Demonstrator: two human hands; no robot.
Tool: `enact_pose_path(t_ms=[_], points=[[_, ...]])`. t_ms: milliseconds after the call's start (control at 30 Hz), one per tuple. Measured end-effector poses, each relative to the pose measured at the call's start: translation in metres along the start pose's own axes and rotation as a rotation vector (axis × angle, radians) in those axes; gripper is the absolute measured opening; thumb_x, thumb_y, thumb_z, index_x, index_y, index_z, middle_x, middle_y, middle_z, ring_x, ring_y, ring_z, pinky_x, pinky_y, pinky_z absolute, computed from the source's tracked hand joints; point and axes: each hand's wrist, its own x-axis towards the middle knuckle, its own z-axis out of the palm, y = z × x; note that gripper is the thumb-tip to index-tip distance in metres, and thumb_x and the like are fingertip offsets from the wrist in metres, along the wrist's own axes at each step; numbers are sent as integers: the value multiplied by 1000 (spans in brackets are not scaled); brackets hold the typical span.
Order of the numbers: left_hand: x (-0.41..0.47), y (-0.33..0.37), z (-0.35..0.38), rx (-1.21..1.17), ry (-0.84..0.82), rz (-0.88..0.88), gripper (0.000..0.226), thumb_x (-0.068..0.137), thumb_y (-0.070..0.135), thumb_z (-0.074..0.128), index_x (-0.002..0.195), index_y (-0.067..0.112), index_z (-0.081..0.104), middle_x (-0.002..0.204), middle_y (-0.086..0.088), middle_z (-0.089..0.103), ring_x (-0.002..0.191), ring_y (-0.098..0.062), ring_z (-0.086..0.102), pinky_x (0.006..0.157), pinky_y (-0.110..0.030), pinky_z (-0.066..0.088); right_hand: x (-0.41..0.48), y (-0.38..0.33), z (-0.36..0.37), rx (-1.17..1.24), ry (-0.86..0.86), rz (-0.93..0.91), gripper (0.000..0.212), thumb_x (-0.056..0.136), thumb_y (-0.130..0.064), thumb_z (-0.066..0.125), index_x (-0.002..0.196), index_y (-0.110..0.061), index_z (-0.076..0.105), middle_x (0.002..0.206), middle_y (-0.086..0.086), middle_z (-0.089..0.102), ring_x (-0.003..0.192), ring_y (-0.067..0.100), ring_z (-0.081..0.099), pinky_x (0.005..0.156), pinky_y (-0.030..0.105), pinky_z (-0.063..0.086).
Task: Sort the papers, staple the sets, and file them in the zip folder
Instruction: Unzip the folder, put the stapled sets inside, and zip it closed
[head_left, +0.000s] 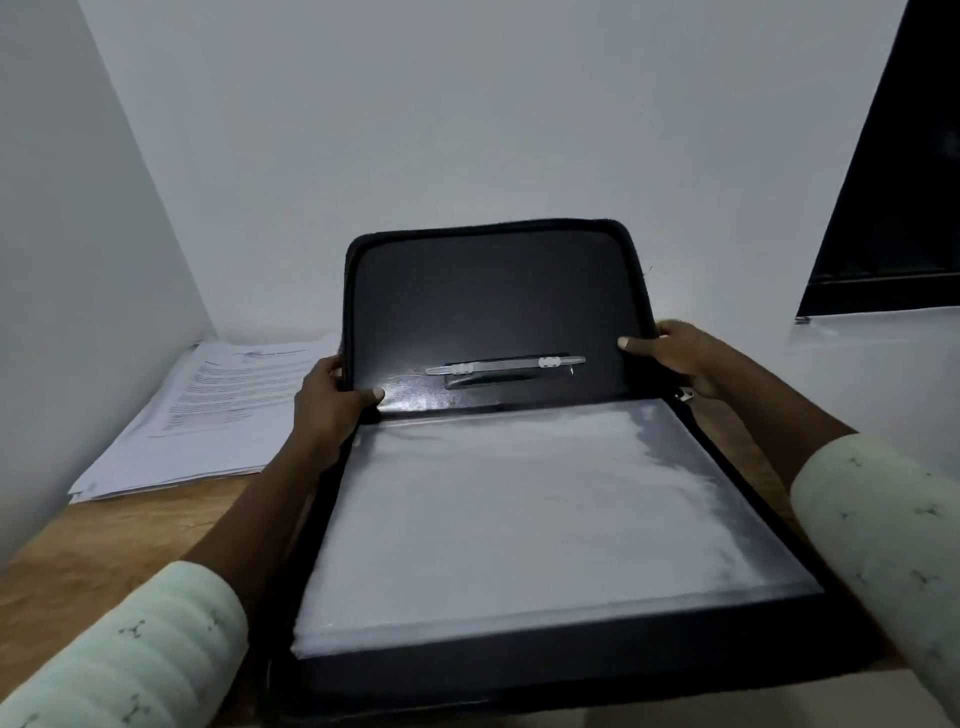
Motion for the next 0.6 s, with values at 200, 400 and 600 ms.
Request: enact_pose_path(t_ms=[200,400,600], points=[[-6,-1,10,-76,102,-61,50,84,-1,71,129,8,53,109,-8,67,62,-18,66,60,-30,54,10,7,7,-225,9,19,47,80,-45,76,109,-8,68,104,10,72,94,32,69,92,47,55],[-10,2,12,-61,94,-31,49,86,1,70,131,8,52,106,-3,63,60,-10,62,48,-19,45,7,11,2,-142,-55,-1,45,77,-38,80,110,-10,69,103,9,74,93,30,71,92,47,56],[-8,2,12,-25,90,-11,50,86,3,70,132,9,51,108,-3,63,63,-17,67,43,-19,42,-1,17,-1,30,-80,57,50,74,-32,84,114,-7,67,105,10,74,94,30,72,93,47,55]])
